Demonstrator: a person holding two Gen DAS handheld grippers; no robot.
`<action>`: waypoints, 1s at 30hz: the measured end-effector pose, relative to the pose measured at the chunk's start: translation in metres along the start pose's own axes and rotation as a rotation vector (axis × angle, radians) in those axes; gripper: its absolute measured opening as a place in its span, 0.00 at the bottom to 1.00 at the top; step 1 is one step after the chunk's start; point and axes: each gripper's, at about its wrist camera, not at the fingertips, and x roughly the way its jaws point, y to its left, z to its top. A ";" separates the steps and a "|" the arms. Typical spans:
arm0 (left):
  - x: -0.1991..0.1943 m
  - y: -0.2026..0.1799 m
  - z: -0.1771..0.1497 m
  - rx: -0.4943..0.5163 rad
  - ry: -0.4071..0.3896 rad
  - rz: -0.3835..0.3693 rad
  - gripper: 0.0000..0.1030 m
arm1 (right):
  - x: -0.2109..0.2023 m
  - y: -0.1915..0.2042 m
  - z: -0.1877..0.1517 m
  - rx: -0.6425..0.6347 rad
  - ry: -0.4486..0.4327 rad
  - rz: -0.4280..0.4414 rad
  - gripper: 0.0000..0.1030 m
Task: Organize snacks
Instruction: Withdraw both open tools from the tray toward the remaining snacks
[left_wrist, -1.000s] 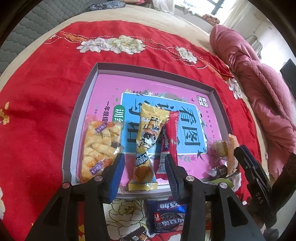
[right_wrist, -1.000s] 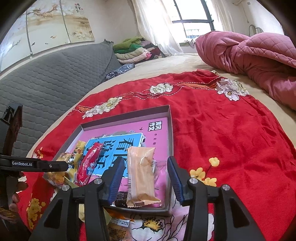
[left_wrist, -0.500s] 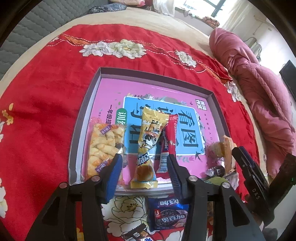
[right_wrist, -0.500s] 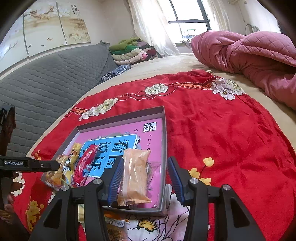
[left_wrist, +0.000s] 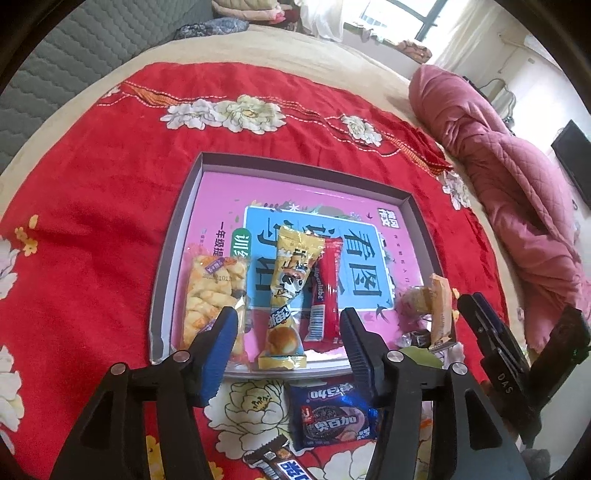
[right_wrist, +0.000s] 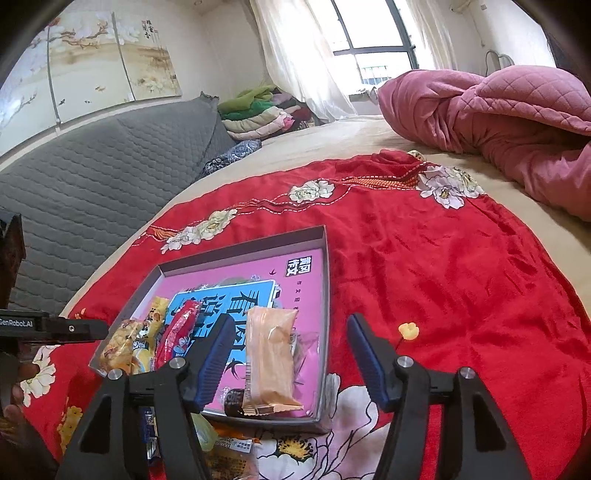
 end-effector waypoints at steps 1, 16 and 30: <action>-0.001 0.000 -0.001 0.000 0.000 0.000 0.58 | -0.001 0.000 0.000 -0.002 -0.002 -0.001 0.61; -0.005 -0.003 -0.021 0.020 0.039 0.000 0.58 | -0.013 0.005 0.001 -0.029 -0.027 0.007 0.70; -0.009 -0.007 -0.048 0.059 0.089 0.016 0.59 | -0.030 0.013 -0.004 -0.049 -0.033 0.010 0.74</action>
